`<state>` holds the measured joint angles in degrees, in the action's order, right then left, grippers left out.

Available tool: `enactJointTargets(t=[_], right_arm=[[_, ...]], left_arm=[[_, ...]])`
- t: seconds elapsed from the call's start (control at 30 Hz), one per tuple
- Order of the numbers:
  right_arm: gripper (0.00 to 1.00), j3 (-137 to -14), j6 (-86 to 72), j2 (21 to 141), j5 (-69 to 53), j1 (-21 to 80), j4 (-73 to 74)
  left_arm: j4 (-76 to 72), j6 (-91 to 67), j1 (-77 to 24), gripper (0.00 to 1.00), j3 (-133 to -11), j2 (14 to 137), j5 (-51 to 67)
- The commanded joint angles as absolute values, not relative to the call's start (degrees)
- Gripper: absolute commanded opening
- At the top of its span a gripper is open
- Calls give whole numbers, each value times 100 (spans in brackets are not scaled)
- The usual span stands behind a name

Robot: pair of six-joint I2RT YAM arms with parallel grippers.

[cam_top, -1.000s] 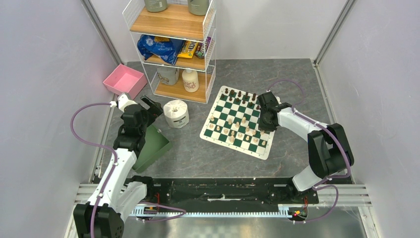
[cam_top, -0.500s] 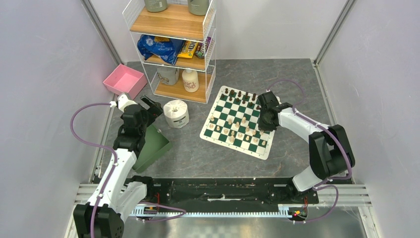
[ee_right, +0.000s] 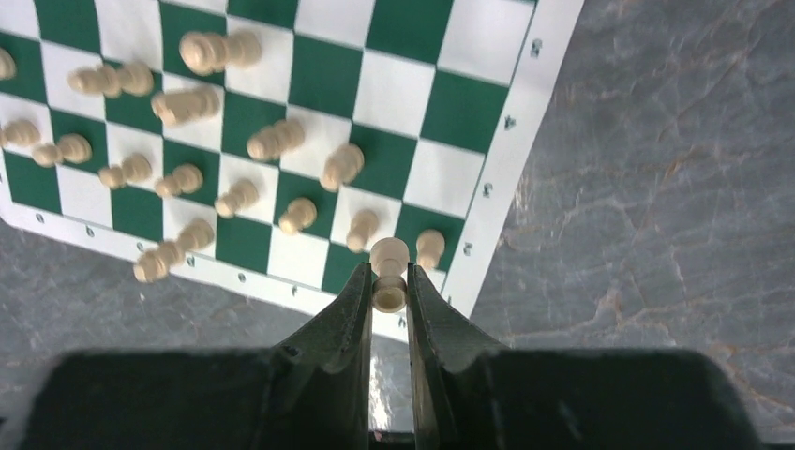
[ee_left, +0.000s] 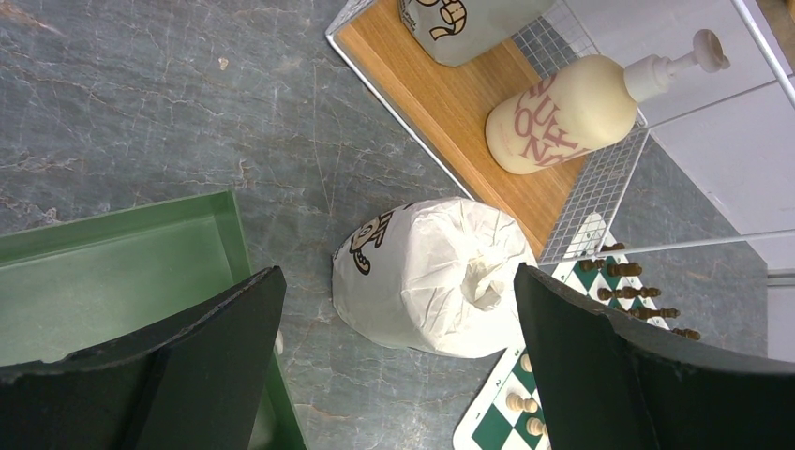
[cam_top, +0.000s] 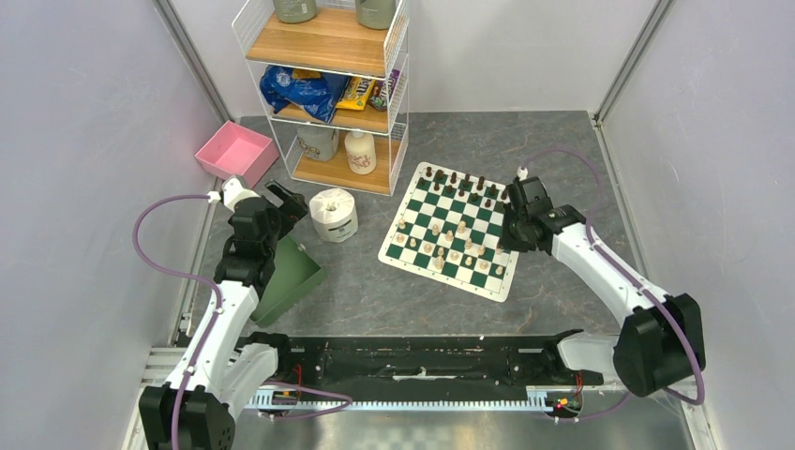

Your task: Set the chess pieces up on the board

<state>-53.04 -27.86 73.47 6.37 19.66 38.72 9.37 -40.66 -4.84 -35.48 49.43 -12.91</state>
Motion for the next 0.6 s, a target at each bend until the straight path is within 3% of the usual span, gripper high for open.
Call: enactJointTargets(t=[0.0,0.57], right_arm=[[22,-4970,-2905,6938,346,2012,4312],[22,-4625,-3378,7154,980,2834,4389]], left_arm=[[791,-4197,-449,100,-3534,4851,-1228],[643,-4296,-449,100,-3573,4956,-1073]])
